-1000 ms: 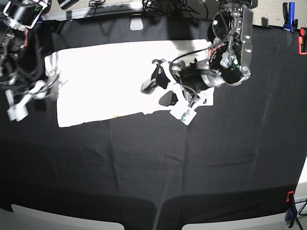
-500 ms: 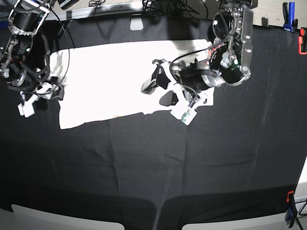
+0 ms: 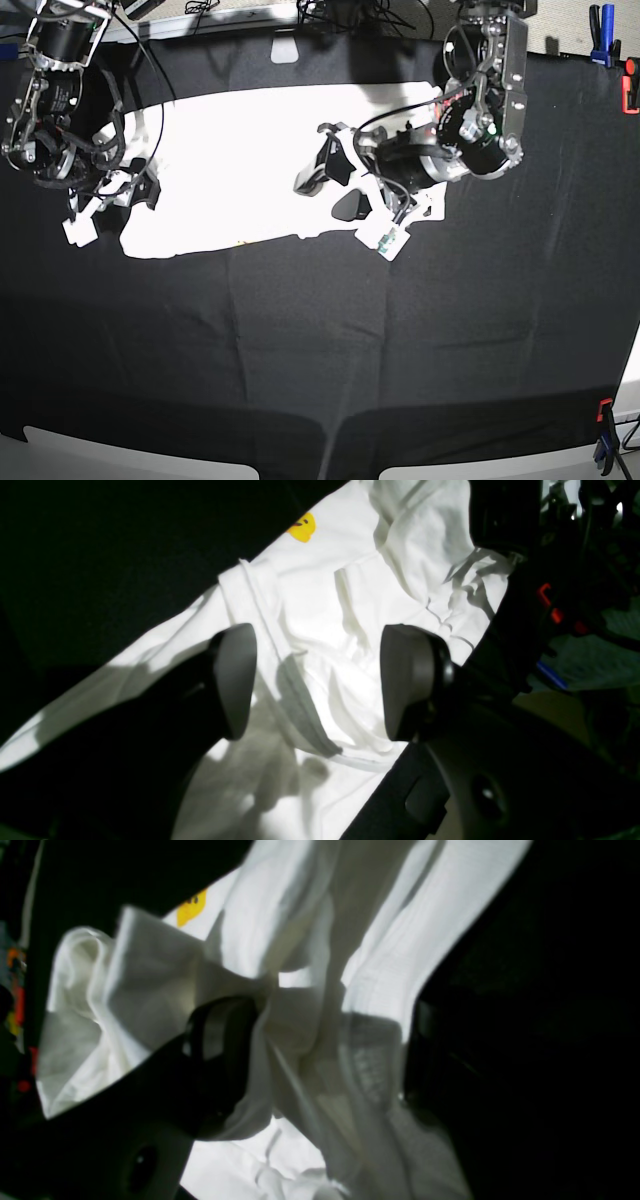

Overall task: Layout the t-shirt on the table in an organized manner, then fold the t-shirt properly
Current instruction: 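Grasp the other strip end with the right gripper and fold it inward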

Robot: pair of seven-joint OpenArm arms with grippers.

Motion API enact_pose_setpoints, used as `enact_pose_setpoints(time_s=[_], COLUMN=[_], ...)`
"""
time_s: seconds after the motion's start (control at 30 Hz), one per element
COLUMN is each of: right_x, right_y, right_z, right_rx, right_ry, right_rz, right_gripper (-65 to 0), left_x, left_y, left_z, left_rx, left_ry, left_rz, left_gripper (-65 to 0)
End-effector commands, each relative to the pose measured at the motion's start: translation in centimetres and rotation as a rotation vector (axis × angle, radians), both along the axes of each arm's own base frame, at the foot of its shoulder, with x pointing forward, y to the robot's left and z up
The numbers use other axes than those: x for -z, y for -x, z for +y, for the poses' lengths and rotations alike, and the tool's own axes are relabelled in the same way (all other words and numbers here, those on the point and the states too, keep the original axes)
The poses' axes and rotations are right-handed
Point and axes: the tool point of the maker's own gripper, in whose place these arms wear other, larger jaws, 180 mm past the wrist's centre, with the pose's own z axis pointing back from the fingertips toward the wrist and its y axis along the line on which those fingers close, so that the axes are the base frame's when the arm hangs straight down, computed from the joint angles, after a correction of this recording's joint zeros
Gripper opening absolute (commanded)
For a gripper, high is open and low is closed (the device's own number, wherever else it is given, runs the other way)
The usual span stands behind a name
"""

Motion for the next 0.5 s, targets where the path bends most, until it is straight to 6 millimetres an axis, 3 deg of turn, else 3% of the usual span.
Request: enact_pose_setpoints(time_s=[0.0,0.37,0.47], right_x=[0.6,1.7,1.8], right_y=[0.7,0.7,0.7], right_z=[-1.0,2.9,3.5], right_rx=[-0.017,-0.021,-0.031], right_ry=[0.065,-0.028,-0.034], right_rz=[0.048,0.047,0.051], right_gripper=[-23.5,-24.2,-33.6], left_x=[-1.5,-0.7,-0.6], left_y=[-0.5,0.2,0.3], left_z=[-0.4,-0.4,-0.4], left_rx=[0.001,0.021,0.024], left_ry=[0.044,0.01,0.006], left_rz=[-0.039,-0.005,-0.001], left_gripper=[-28.9,-28.9,-28.9])
